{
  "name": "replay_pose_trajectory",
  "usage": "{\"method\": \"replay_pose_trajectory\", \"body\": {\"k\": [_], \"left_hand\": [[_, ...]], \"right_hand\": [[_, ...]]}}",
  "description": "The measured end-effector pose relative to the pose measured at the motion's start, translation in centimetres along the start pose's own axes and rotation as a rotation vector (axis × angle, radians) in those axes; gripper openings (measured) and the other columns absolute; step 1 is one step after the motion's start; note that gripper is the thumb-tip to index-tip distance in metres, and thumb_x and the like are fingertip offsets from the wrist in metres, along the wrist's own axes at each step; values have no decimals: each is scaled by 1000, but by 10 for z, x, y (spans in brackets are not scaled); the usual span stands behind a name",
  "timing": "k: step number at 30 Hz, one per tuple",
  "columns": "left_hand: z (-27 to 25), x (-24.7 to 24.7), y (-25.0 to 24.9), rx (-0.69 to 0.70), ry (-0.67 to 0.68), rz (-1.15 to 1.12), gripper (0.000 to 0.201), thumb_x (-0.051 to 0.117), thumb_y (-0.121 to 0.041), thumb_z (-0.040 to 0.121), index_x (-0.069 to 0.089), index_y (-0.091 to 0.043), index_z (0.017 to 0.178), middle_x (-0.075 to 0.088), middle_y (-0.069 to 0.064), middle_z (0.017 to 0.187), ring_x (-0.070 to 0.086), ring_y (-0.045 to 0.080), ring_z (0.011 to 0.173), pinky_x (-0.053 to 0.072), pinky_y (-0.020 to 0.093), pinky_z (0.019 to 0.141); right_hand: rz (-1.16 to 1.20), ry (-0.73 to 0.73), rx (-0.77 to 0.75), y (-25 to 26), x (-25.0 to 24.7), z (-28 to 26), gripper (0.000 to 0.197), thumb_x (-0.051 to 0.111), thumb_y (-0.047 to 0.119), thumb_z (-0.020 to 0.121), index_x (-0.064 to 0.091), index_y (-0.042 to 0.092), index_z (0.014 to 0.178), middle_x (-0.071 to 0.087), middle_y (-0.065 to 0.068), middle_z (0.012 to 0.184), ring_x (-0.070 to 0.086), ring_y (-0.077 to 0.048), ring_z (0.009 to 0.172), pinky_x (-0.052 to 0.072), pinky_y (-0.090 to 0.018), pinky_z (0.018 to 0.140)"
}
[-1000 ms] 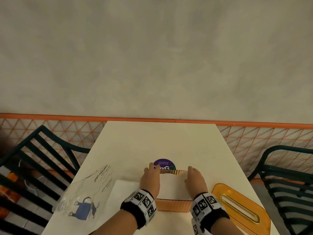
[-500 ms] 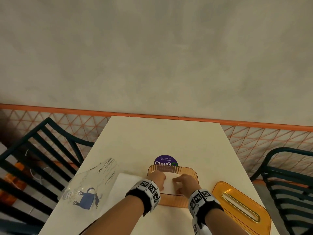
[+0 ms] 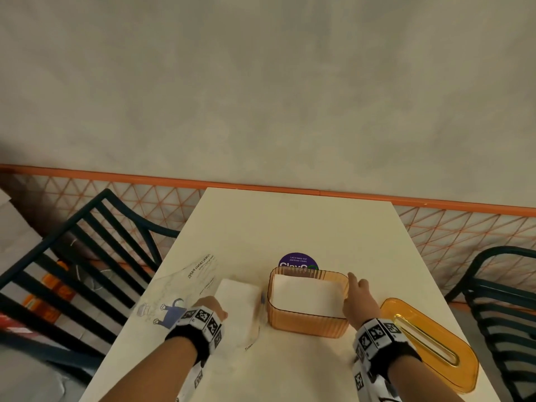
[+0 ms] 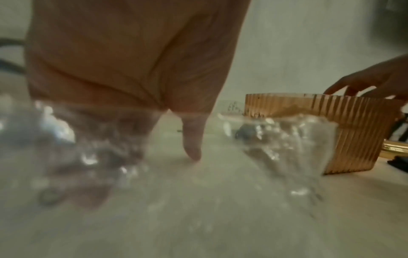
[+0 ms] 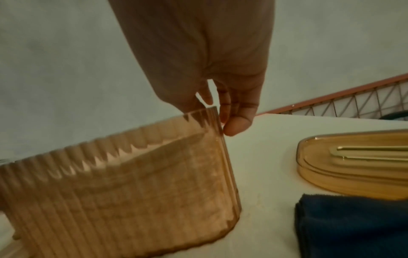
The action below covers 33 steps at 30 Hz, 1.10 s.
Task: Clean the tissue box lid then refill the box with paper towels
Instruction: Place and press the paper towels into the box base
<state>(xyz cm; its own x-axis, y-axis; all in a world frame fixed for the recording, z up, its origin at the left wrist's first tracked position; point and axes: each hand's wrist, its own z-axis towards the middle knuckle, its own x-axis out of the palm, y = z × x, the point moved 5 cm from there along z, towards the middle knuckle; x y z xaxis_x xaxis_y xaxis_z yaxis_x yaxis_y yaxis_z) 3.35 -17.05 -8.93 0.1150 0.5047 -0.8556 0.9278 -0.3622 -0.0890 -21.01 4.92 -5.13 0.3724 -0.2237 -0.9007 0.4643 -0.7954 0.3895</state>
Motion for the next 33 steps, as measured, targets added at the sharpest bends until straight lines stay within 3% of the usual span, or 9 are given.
{"method": "replay_pose_trajectory", "body": {"k": [4, 7, 11, 14, 17, 20, 24, 30, 33], "left_hand": [[3, 11, 3, -42, -44, -53, 43, 61, -34, 88, 55, -5, 120, 60, 9, 126, 59, 23, 115, 46, 26, 88], [1, 13, 3, -70, -133, -70, 51, 58, -30, 89, 39, -8, 131, 47, 10, 136, 49, 26, 126, 42, 37, 104], [10, 21, 1, -74, -110, -185, 65, 53, -27, 92, 20, -3, 143, 37, 13, 146, 40, 28, 134, 35, 39, 110], [11, 18, 3, -83, -3, -404, 60, 65, -19, 85, 36, 3, 133, 50, 15, 135, 50, 29, 125, 42, 33, 100], [5, 6, 2, 32, 129, -623, 47, 63, -11, 87, 49, 2, 130, 55, 15, 133, 52, 29, 123, 41, 30, 99], [-11, -24, 3, 152, 153, -802, 44, 58, -7, 88, 48, -5, 131, 55, 14, 133, 53, 29, 119, 41, 34, 102], [-40, -63, -2, 285, 256, -1031, 41, 54, -3, 90, 47, -9, 130, 58, 15, 127, 56, 28, 108, 46, 36, 91], [-75, -92, -27, 506, 327, -1218, 29, 52, -5, 92, 53, -19, 117, 64, 5, 113, 61, 23, 103, 50, 36, 89], [-84, -92, -43, 563, 355, -1221, 33, 56, -6, 90, 55, -25, 117, 66, 2, 112, 62, 22, 105, 50, 39, 91]], "right_hand": [[-27, 42, 59, -2, 6, -6, 65, 42, 0, 91, 12, 16, 146, 38, -15, 136, 59, -31, 108, 53, -36, 87], [-59, 39, 66, 2, 6, -9, 65, 44, 2, 90, 12, 16, 145, 40, -14, 135, 59, -30, 107, 53, -36, 87], [-66, 41, 74, 5, 5, -11, 66, 47, 5, 90, 12, 16, 145, 41, -13, 134, 59, -29, 108, 52, -36, 87], [-48, 53, 80, 5, 6, -10, 66, 47, 5, 91, 11, 17, 145, 40, -14, 136, 58, -29, 110, 53, -37, 89], [-18, 79, 62, 4, 4, -8, 64, 46, 9, 93, 11, 16, 146, 38, -14, 138, 52, -30, 117, 49, -38, 94], [8, -18, -111, 15, -12, -5, 63, 51, 17, 93, 18, 14, 146, 40, -13, 137, 42, -28, 125, 42, -38, 101], [120, -214, -368, 52, -48, -6, 57, 56, 24, 91, 33, 13, 142, 45, -10, 134, 41, -26, 124, 39, -36, 101], [608, 268, -315, 126, -62, -27, 51, 43, 51, 91, 39, 23, 134, 64, -5, 116, 65, -18, 95, 53, -17, 71], [786, 366, -295, 145, -65, -36, 42, 53, 47, 89, 52, 19, 120, 67, -7, 105, 68, -22, 84, 60, -32, 70]]}}
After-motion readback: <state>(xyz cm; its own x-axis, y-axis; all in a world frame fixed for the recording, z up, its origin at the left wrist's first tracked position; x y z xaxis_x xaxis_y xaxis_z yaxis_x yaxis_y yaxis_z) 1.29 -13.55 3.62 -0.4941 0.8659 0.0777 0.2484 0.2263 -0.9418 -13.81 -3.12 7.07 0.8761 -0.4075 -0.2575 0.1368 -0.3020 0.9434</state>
